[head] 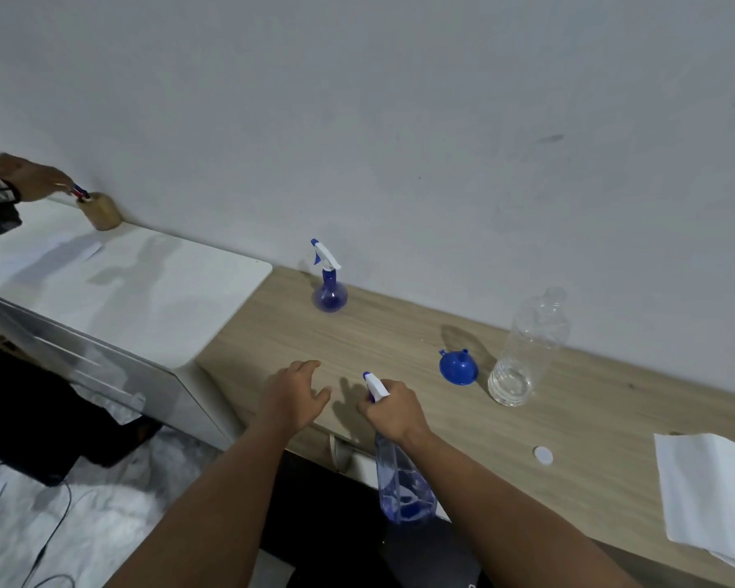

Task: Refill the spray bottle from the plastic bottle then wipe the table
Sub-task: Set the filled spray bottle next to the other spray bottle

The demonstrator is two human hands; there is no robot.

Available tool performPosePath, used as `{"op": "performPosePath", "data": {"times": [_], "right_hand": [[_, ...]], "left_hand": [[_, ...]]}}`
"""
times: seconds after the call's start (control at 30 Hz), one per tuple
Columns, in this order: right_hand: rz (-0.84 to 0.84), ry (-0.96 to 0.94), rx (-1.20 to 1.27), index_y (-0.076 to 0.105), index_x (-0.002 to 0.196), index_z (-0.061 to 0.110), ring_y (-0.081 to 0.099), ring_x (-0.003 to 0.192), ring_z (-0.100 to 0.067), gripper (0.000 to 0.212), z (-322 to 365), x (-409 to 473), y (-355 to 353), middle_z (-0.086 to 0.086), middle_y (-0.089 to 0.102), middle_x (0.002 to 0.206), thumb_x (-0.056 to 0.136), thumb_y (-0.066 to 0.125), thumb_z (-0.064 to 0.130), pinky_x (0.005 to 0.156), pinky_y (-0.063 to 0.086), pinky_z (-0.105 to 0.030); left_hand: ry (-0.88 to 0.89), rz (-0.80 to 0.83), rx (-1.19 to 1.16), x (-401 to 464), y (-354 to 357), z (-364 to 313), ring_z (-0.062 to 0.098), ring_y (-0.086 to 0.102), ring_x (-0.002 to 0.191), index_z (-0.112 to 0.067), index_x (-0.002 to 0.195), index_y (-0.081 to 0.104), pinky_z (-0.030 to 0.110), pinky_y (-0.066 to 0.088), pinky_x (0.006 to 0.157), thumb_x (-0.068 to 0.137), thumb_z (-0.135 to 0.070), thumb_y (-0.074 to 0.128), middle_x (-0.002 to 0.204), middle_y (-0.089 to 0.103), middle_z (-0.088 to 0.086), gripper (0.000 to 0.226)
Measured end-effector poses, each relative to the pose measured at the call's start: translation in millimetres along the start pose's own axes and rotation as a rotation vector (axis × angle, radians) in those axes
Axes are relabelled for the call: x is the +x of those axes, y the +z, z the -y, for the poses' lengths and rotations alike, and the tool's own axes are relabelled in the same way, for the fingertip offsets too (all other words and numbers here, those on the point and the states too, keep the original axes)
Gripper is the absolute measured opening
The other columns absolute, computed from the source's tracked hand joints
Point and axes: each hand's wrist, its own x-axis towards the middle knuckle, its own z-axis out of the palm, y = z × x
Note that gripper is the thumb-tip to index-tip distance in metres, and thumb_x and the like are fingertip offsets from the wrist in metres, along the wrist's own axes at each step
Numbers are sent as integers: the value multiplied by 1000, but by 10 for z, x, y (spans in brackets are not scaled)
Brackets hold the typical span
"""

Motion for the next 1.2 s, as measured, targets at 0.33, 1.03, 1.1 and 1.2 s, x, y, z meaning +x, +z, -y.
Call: {"op": "performPosePath", "data": {"times": [0.33,1.03,1.1,1.2], "right_hand": [[31,62,-99,54,70,21,60,64,-20,17,-7,57,53,1,65,73,74,65,33,55,43,-30],[57,15,-109,48,67,20,50,58,-21,29,185,247,175,1,55,68,77,69,38,55,37,-31],[49,41,-130,51,74,18,52,61,-20,29,219,331,232,0,58,74,73,67,42,54,38,-30],[78,64,-191,65,100,17,56,67,-19,33,245,476,326,0,61,83,78,67,41,55,41,-29]], "left_hand": [[-16,9,-23,-5,-27,9,33,60,117,-17,137,59,41,49,100,76,-55,55,131,62,8,71],[-70,69,-36,214,-64,276,25,54,125,-22,142,53,37,47,103,86,-46,66,138,57,1,62],[-63,87,-40,297,-89,333,23,54,126,-22,142,53,36,46,103,87,-45,66,138,57,1,62],[-56,123,-37,427,-142,426,22,53,127,-22,144,50,35,46,103,89,-46,63,142,54,0,62]]}}
